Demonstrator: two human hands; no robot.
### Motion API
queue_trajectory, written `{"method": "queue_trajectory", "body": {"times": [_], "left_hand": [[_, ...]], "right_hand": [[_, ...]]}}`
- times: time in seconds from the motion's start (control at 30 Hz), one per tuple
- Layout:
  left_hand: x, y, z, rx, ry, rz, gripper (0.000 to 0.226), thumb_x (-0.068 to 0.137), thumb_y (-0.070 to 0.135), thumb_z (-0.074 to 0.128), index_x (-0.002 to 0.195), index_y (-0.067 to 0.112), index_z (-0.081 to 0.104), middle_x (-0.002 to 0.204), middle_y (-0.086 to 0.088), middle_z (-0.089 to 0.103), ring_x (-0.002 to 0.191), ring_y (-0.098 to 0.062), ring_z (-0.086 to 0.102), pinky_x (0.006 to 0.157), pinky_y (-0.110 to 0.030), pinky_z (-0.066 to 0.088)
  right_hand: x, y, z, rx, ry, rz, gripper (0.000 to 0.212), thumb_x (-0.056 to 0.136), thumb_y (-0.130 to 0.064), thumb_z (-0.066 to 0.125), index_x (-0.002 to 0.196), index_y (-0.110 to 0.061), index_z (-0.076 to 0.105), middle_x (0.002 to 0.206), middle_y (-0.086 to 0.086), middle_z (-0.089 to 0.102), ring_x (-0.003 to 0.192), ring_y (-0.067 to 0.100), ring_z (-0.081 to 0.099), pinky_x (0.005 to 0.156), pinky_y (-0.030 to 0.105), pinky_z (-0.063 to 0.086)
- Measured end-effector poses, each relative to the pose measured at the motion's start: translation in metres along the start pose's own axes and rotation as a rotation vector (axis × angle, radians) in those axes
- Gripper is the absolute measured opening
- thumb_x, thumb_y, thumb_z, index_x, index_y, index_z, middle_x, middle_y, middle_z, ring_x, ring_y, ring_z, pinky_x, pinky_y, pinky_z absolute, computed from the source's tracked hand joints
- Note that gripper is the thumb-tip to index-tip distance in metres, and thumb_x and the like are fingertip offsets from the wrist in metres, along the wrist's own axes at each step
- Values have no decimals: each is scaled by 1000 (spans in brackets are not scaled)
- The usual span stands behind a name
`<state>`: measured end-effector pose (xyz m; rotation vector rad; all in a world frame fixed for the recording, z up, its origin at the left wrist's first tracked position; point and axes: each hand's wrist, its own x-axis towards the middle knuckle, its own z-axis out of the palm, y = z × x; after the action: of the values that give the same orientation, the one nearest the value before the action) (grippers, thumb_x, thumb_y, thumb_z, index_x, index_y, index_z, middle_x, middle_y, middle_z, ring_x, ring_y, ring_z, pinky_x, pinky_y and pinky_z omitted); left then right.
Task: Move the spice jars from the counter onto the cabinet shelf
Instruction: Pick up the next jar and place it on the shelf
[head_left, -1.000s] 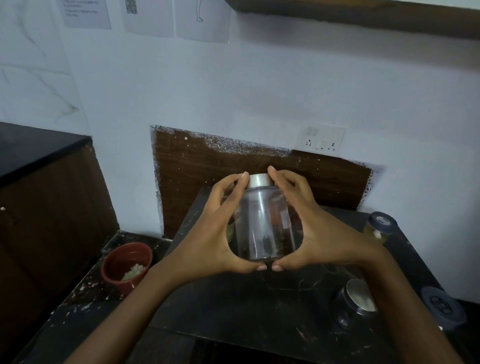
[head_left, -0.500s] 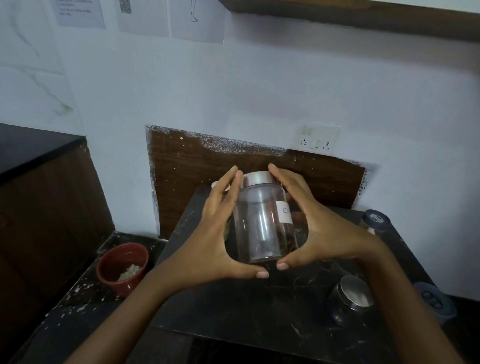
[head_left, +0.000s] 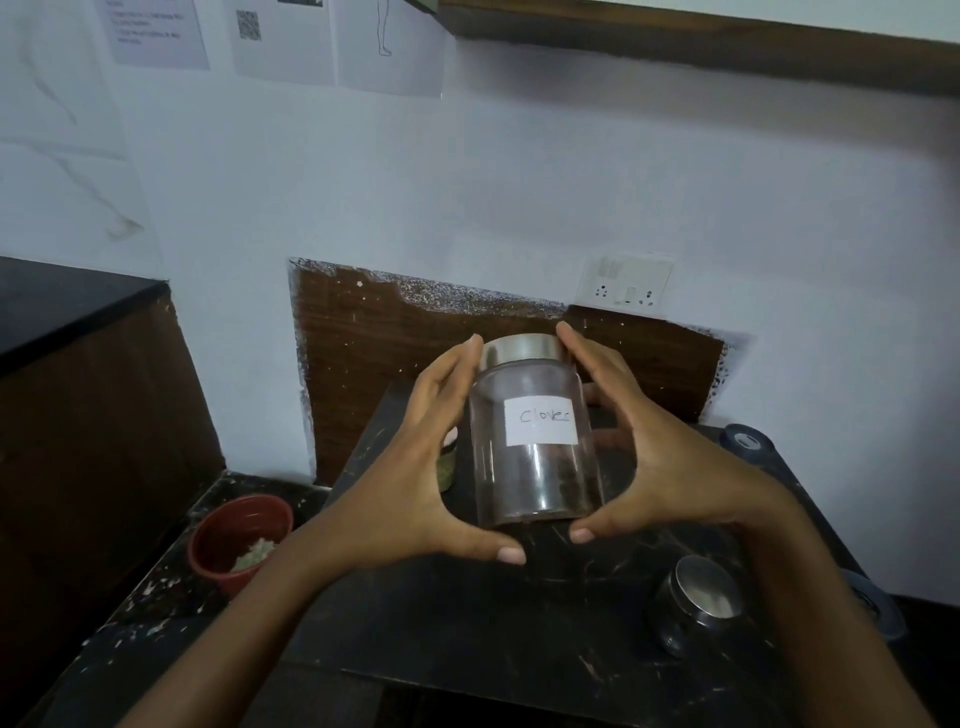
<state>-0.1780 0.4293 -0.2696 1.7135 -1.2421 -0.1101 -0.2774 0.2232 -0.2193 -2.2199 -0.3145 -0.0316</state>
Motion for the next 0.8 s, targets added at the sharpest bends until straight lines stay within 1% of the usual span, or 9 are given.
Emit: {"method": "queue_trajectory", "body": {"times": [0.1, 0.23, 0.3, 0.37, 0.43, 0.5, 0.57, 0.63, 0.8], "left_hand": [[9, 2, -3, 20, 7, 25, 127, 51, 51, 82, 144, 47, -4, 147, 26, 6, 136, 8, 15, 104, -9, 32], [20, 1, -3, 46, 17, 47, 122, 52, 48, 83, 144, 49, 3, 143, 29, 12, 134, 11, 20, 99, -6, 34], [24, 1, -3, 45, 15, 39, 121, 50, 49, 83, 143, 51, 4, 143, 30, 12, 131, 15, 22, 100, -11, 37], [30, 3, -4, 49, 11, 32, 122, 49, 49, 84, 143, 51, 5, 144, 28, 12, 130, 15, 24, 104, -23, 38], [40, 4, -7, 76, 12, 48, 123, 50, 47, 85, 145, 46, 6, 145, 26, 12, 132, 11, 25, 107, -30, 38], [55, 7, -12, 119, 13, 72, 123, 49, 49, 85, 144, 48, 6, 146, 26, 12, 132, 13, 24, 108, -25, 36], [77, 11, -20, 181, 27, 111, 126, 47, 50, 87, 144, 49, 5, 145, 28, 11, 129, 19, 22, 105, -11, 31], [101, 15, -29, 247, 45, 150, 126, 47, 49, 86, 143, 46, 5, 143, 33, 8, 127, 23, 17, 100, 2, 23], [160, 28, -53, 323, 76, 230, 125, 48, 48, 87, 143, 46, 6, 141, 34, 9, 131, 17, 17, 102, -3, 26]], "right_hand": [[-1, -1, -2, -104, 39, 4, 134, 51, -27, 90, 136, -58, -8, 132, -48, -3, 117, -33, 13, 88, -3, 33], [-2, -2, -7, -176, 66, 25, 134, 49, -30, 90, 134, -62, -9, 132, -47, -5, 117, -30, 16, 85, -1, 38], [-1, -1, -10, -178, 77, 36, 134, 50, -29, 90, 132, -63, -9, 130, -50, -5, 116, -25, 20, 80, -4, 38], [0, 2, -14, -177, 90, 33, 133, 50, -28, 91, 130, -65, -9, 128, -52, -7, 115, -24, 20, 77, -4, 38], [4, 5, -22, -180, 98, 20, 134, 50, -28, 91, 130, -66, -10, 130, -51, -9, 116, -23, 20, 85, 4, 38], [10, 5, -33, -195, 109, 18, 133, 51, -29, 91, 127, -68, -11, 128, -54, -12, 113, -27, 23, 83, 2, 37], [19, 6, -50, -204, 142, -4, 132, 51, -28, 90, 124, -70, -12, 123, -57, -14, 107, -31, 25, 74, -7, 35], [30, 5, -70, -238, 177, -49, 131, 51, -32, 90, 124, -71, -12, 126, -56, -12, 113, -28, 20, 79, -8, 32], [59, -5, -125, -320, 218, -157, 124, 49, -43, 84, 126, -68, -10, 129, -53, -8, 117, -33, 7, 88, -5, 30]]}}
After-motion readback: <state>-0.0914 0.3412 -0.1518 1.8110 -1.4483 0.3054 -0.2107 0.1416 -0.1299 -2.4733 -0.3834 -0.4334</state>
